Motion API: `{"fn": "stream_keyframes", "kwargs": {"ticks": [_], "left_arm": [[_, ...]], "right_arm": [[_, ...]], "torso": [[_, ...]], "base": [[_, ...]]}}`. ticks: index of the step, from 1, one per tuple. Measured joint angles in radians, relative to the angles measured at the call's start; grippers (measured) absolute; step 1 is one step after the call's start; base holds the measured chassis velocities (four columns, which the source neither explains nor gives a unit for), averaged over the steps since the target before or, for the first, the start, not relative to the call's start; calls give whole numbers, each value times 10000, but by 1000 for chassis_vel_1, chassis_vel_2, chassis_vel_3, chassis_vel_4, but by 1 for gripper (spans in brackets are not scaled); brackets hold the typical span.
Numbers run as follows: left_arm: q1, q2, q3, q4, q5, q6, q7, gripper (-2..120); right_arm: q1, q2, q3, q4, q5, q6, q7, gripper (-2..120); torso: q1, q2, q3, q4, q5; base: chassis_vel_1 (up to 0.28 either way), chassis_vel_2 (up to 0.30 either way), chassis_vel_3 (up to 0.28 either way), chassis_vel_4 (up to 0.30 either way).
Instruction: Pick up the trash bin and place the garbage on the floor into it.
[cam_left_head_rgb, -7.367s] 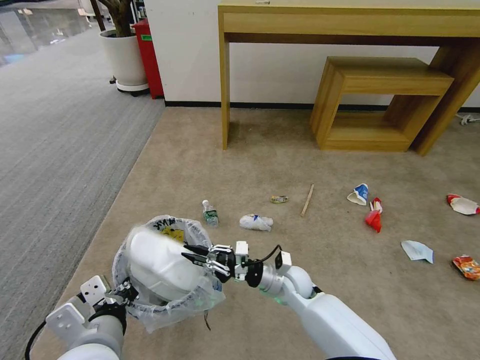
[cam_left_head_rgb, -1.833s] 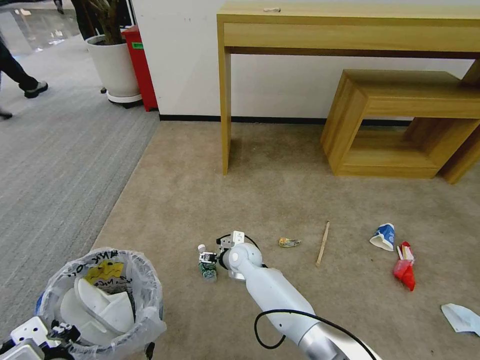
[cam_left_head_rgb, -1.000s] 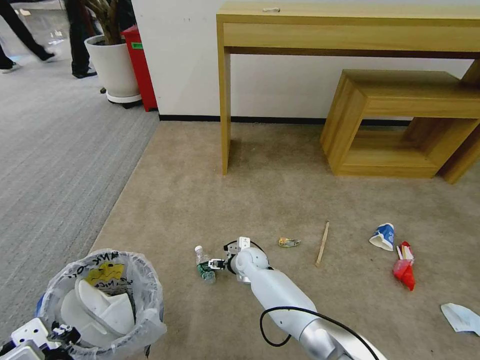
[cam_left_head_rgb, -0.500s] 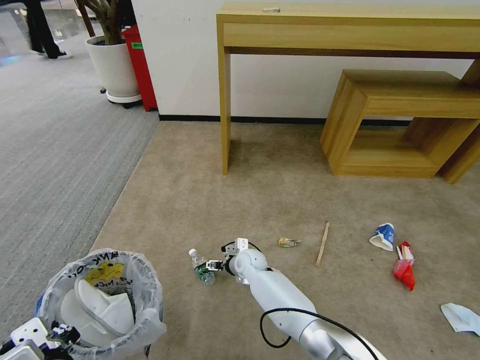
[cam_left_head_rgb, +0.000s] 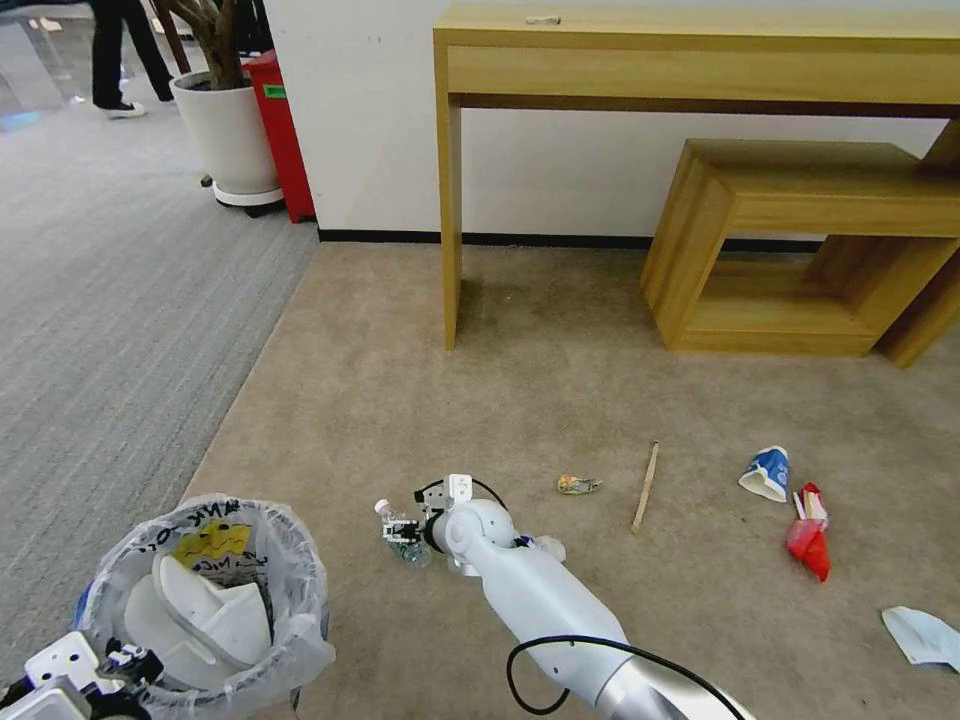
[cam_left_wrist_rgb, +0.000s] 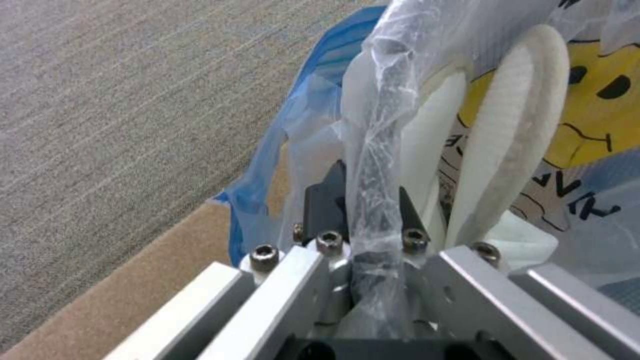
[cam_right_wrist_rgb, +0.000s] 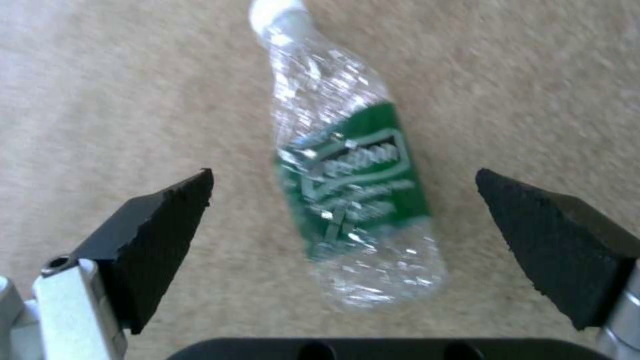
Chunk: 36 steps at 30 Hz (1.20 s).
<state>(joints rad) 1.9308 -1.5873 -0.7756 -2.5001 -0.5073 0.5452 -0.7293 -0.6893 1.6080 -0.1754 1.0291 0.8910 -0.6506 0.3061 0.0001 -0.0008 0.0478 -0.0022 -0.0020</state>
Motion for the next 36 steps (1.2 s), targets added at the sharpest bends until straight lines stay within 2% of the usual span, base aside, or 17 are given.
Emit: {"fn": "stream_keyframes", "kwargs": {"ticks": [11, 14, 16, 18, 19, 21, 22, 24, 25, 28, 32, 36], "left_arm": [[19, 8, -4, 0, 0, -10, 0, 0], [30, 5, -5, 0, 0, -24, 0, 0], [50, 11, -14, 0, 0, -34, -3, 0], [53, 13, -15, 0, 0, -35, 0, 0], [53, 13, -16, 0, 0, -39, 1, 0], [54, 7, -12, 0, 2, -41, 0, 0], [54, 7, -12, 0, 2, -41, 0, 0], [40, -1, 0, 0, 8, -41, 0, 0], [40, -1, 0, 0, 8, -41, 0, 0], [14, -4, 16, 0, 12, -41, 0, 0], [5, -7, 31, 0, 15, -41, 0, 0], [0, -3, 66, 0, 14, -53, 7, 0]], "right_arm": [[114, 0, 9, -773, -555, 43, -336, 100], [151, 4, 8, -988, -703, 106, -470, 93], [164, -1, 16, -1129, -828, 154, -545, 82], [164, -1, 18, -1132, -853, 168, -572, 79], [158, -1, 19, -1130, -866, 182, -594, 72], [123, 0, 17, -1081, -870, 191, -616, 64], [123, 0, 17, -1081, -870, 191, -616, 64], [61, 0, 22, -822, -813, 221, -650, 52], [61, 0, 22, -822, -813, 221, -650, 52], [17, 1, 21, -557, -750, 324, -736, 39], [-29, 0, 23, -332, -710, 623, -899, 32], [-226, -118, -37, 566, -526, 1205, -1341, 25]], "torso": [[0, 0, -1, 0, 0], [0, 1, -1, 1, 1], [0, 1, 1, -1, -1], [0, 1, 0, -1, 0], [0, 2, 0, 0, 0], [0, 1, 0, 0, 0], [0, 1, 0, 0, 0], [0, 1, 0, 0, 0], [0, 1, 0, 0, 0], [0, 1, 0, 1, 0], [0, 1, 0, -1, -1], [0, 1, 0, 5, 5]], "base": [[0, 0, 0, 0], [0, 0, 0, 0], [0, 0, 0, 0], [0, 0, 0, 0], [0, 0, 0, 0], [0, 0, 0, 0], [0, 0, 0, 0], [0, 0, 0, 0], [0, 0, 0, 0], [0, 0, 0, 0], [0, 0, 0, 0], [0, 0, 0, 0]]}}
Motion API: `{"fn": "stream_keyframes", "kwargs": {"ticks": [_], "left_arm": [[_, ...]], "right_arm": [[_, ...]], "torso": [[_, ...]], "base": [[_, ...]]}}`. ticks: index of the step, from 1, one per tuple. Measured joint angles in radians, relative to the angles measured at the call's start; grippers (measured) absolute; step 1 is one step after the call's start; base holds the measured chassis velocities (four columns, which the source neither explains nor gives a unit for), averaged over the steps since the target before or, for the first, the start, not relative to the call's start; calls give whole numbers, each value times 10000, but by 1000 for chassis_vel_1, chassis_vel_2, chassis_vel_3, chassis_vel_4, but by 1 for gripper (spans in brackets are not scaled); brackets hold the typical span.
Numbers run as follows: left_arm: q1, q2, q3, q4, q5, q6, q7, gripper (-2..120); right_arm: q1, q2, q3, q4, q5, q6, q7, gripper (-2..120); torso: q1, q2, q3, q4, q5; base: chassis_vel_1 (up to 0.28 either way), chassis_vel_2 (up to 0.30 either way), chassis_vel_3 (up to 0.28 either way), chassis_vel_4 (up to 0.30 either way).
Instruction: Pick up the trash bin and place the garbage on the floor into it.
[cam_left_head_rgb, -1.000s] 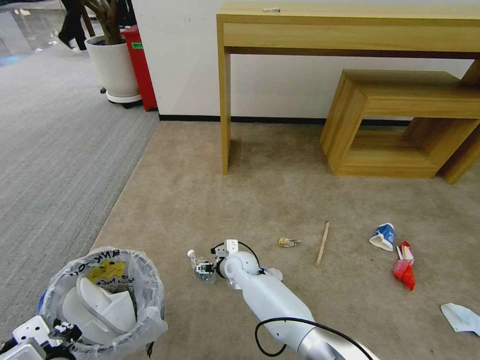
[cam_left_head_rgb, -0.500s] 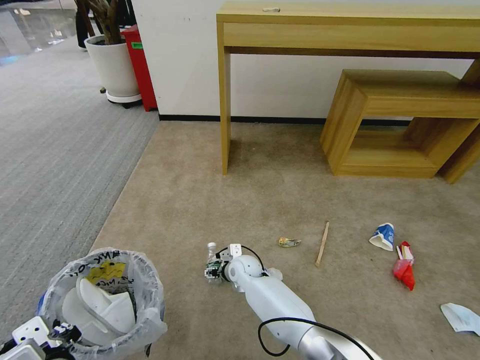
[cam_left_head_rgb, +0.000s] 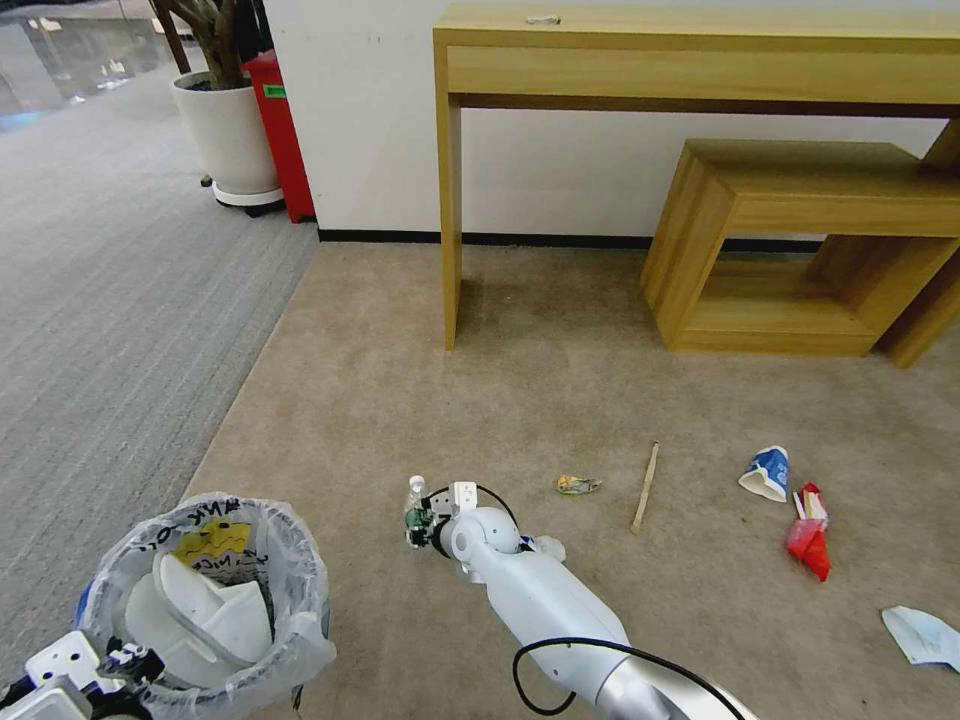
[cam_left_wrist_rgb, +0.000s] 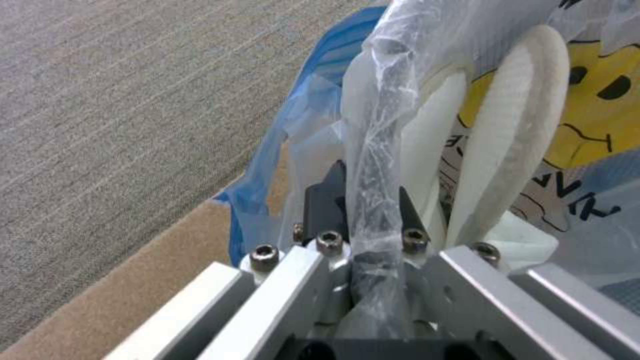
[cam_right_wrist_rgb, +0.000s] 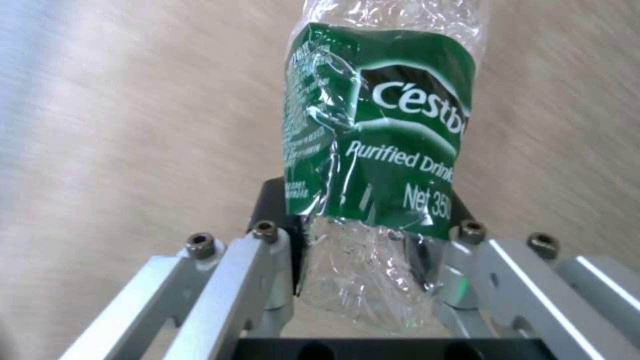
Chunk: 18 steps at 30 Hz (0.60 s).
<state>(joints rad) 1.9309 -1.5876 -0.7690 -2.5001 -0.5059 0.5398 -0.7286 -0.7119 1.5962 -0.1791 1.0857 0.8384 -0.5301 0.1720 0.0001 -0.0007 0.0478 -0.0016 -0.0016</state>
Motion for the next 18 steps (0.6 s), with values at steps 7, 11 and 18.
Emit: {"fn": "stream_keyframes", "kwargs": {"ticks": [7, 11, 18], "left_arm": [[-124, -49, 289, 0, -65, -45, 40, 0], [-282, -158, 556, 0, -58, -48, 136, 0], [-490, -203, 745, 0, -42, -42, 236, 0]], "right_arm": [[-567, -1942, -148, 3348, -137, 2902, -3033, 25], [-582, -2377, -371, 4247, 6, 4347, -5277, 25], [-246, -2304, -1102, 3992, -86, 6494, -9170, 25]], "torso": [[0, 0, -1, -9, -3], [0, 0, -1, -5, -3], [0, 0, 0, -5, -5]], "base": [[0, 0, 0, 0], [0, 0, 0, 0], [0, 0, 0, 0]]}}
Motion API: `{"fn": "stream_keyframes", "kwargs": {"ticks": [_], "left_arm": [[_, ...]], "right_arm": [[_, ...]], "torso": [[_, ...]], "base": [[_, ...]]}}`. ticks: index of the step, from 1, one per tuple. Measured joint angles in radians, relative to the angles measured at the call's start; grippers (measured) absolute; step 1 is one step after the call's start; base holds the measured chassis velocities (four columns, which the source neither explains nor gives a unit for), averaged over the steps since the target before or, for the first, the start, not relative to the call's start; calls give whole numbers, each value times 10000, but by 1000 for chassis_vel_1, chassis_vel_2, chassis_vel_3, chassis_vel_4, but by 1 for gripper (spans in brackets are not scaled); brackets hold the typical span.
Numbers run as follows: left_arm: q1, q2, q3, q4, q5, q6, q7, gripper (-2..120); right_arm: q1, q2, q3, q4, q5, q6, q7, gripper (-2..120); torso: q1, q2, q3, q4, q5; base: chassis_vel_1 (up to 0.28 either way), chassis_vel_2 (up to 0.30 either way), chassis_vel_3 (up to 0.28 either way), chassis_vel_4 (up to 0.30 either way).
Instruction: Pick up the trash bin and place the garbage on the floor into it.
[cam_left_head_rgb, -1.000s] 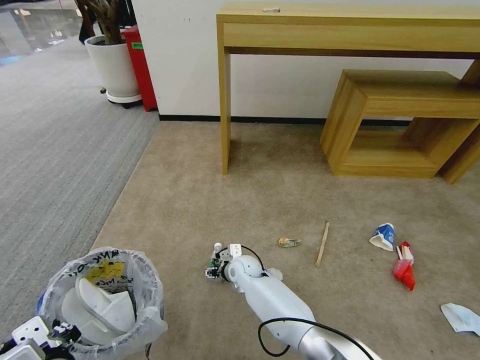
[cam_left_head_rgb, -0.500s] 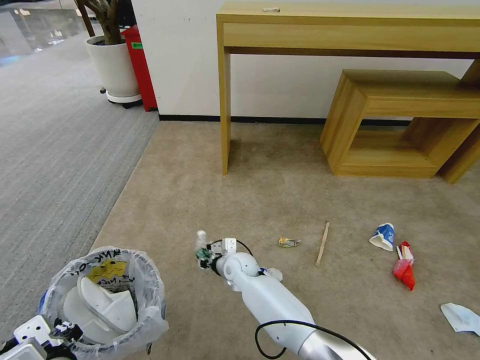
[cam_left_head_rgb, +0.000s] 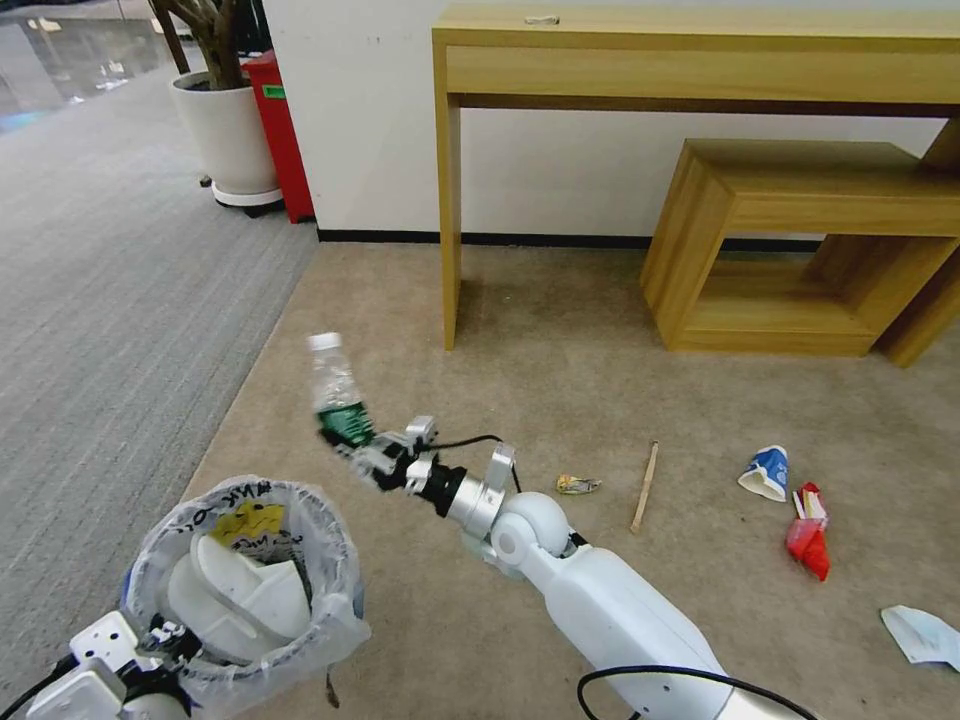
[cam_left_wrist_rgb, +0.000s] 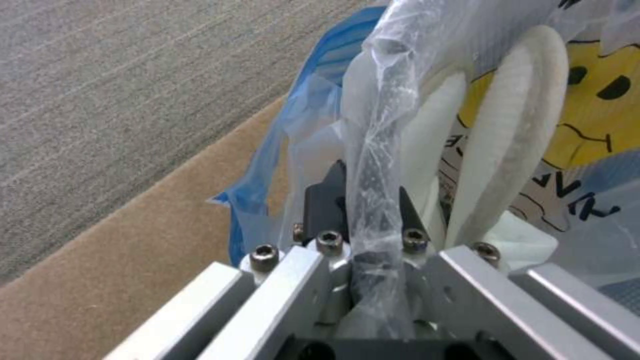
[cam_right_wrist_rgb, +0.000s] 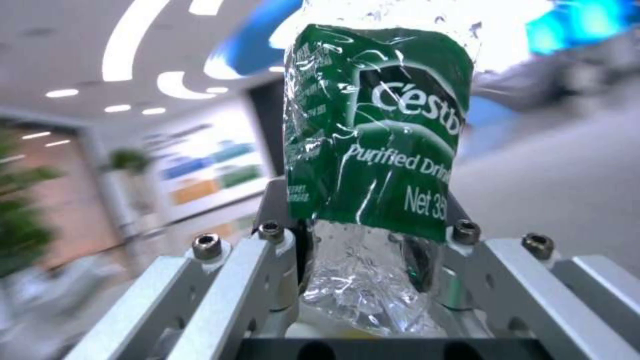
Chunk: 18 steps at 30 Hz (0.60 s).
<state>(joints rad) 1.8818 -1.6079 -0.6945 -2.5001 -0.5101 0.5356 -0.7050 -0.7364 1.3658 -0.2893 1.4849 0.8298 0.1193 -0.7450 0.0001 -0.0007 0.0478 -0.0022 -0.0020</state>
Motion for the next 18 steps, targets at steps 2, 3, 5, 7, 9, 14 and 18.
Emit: {"fn": "stream_keyframes", "kwargs": {"ticks": [2, 3, 5, 7, 9, 14, 18], "left_arm": [[-35, -1, 18, 0, -2, 9, 26, 0], [-35, -1, 18, 0, -2, 9, 26, 0], [-66, -8, 21, 0, -25, 14, 34, 0], [-71, -8, 23, 0, -38, 17, 37, 0], [-73, -9, 23, 0, -57, 22, 39, 0], [-79, -8, -20, 0, -150, 47, 41, 0], [-95, 78, -52, 0, -201, 57, 42, 0]], "right_arm": [[152, 209, -347, -308, -98, 385, -691, 25], [152, 209, -347, -308, -98, 385, -691, 25], [255, 447, -656, -620, -442, 480, -914, 25], [298, 538, -768, -753, -618, 496, -927, 25], [347, 658, -890, -929, -875, 509, -953, 25], [418, 940, -1018, -1350, -1494, 612, -1149, 25], [366, 953, -946, -1467, -1749, 680, -1416, 39]], "torso": [[0, 0, 0, 1, 0], [0, 0, 0, 1, 0], [0, 0, 0, 1, 0], [0, 0, 0, 1, 0], [0, 0, 0, 1, -1], [0, 0, 0, 1, -1], [0, 0, 0, 1, -1]], "base": [[0, 0, 0, 0], [0, 0, 0, 0], [0, 0, 0, 0], [0, 0, 0, 0], [0, 0, 0, 0], [0, 0, 0, 0], [0, 0, 0, 0]]}}
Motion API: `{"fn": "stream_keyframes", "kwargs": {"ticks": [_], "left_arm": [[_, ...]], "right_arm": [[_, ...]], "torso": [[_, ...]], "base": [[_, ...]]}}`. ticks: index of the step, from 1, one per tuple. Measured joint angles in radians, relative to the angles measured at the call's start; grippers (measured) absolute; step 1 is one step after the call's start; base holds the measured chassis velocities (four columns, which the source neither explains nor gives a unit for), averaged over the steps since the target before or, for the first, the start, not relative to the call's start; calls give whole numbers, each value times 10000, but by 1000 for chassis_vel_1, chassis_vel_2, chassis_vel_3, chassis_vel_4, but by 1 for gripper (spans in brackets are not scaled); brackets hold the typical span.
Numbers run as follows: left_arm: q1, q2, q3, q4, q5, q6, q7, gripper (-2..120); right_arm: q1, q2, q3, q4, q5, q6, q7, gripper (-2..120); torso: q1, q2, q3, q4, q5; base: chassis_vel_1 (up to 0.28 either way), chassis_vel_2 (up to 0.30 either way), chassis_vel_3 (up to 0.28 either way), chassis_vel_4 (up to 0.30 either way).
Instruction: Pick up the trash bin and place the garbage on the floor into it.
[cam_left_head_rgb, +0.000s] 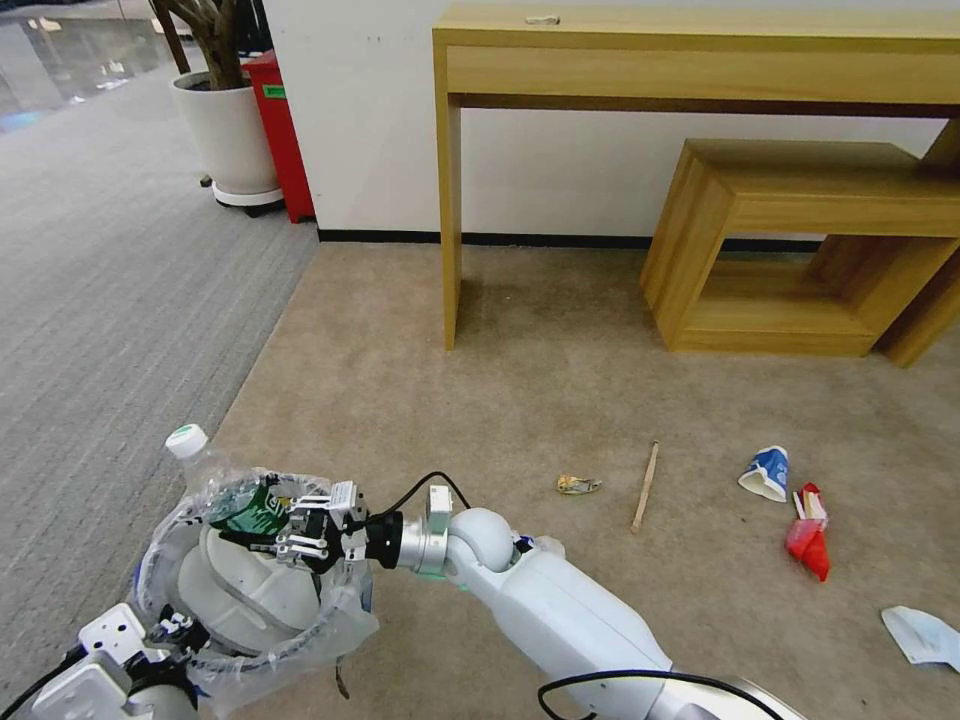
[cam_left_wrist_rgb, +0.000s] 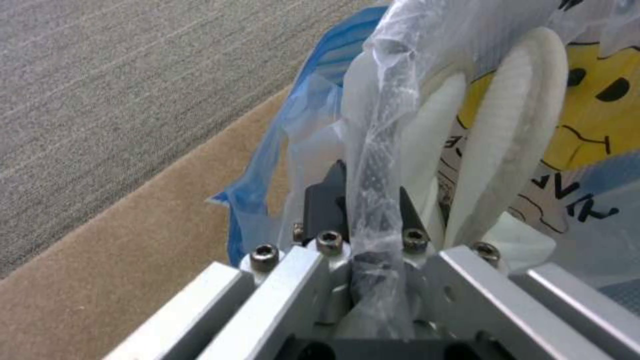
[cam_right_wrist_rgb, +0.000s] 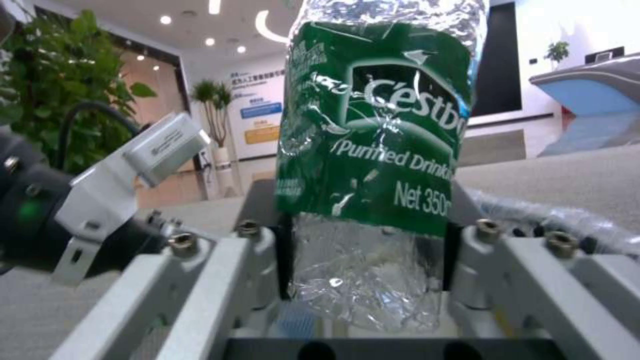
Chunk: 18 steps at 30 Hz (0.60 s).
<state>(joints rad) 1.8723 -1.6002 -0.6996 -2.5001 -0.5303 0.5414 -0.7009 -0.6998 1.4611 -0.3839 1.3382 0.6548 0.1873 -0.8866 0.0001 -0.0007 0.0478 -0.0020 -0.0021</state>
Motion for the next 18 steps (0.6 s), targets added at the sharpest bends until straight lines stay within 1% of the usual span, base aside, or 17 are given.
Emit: {"fn": "stream_keyframes", "kwargs": {"ticks": [1, 4, 5, 9, 10, 13, 14, 16, 17, 18], "left_arm": [[0, 0, 0, 0, 0, 0, 0, 0], [-41, 53, 5, 0, -15, 2, 0, 0], [-41, 53, 5, 0, -15, 2, 0, 0], [-60, 138, 6, 0, -56, 12, -1, 0], [-60, 138, 6, 0, -56, 12, -1, 0], [-29, 196, -14, 0, -86, 17, -6, 0], [-29, 196, -14, 0, -86, 17, -6, 0], [-1, 221, -23, 0, -99, 24, -11, 0], [15, 228, -23, 0, -104, 27, -11, 0], [15, 228, -23, 0, -104, 27, -11, 0]], "right_arm": [[0, 0, 0, 0, 0, 0, 0, 39], [-139, -215, 167, 192, -61, 0, -118, 53], [-139, -215, 167, 192, -61, 0, -118, 53], [-444, -620, 537, 540, -145, -15, -165, 73], [-444, -620, 537, 540, -145, -15, -165, 73], [-715, -908, 827, 795, -158, -18, -165, 87], [-715, -908, 827, 795, -158, -18, -165, 87], [-946, -1108, 1078, 1019, -156, -20, -135, 96], [-1089, -1229, 1236, 1174, -147, -21, -115, 99], [-1089, -1229, 1236, 1174, -147, -21, -115, 99]], "torso": [[0, 0, 0, 0, 0], [0, 0, 0, -1, 1], [0, 0, 0, -1, 1], [0, 0, 0, -1, 2], [0, 0, 0, -1, 2], [0, 0, 0, -1, 2], [0, 0, 0, -1, 2], [0, 0, 0, -1, 3], [0, 0, 0, -1, 3], [0, 0, 0, -1, 3]], "base": [[0, 0, 0, 0], [0, 0, 0, 0], [0, 0, 0, 0], [0, 0, 0, 0], [0, 0, 0, 0], [0, 0, 0, 0], [0, 0, 0, 0], [0, 0, 0, 0], [0, 0, 0, 0], [0, 0, 0, 0]]}}
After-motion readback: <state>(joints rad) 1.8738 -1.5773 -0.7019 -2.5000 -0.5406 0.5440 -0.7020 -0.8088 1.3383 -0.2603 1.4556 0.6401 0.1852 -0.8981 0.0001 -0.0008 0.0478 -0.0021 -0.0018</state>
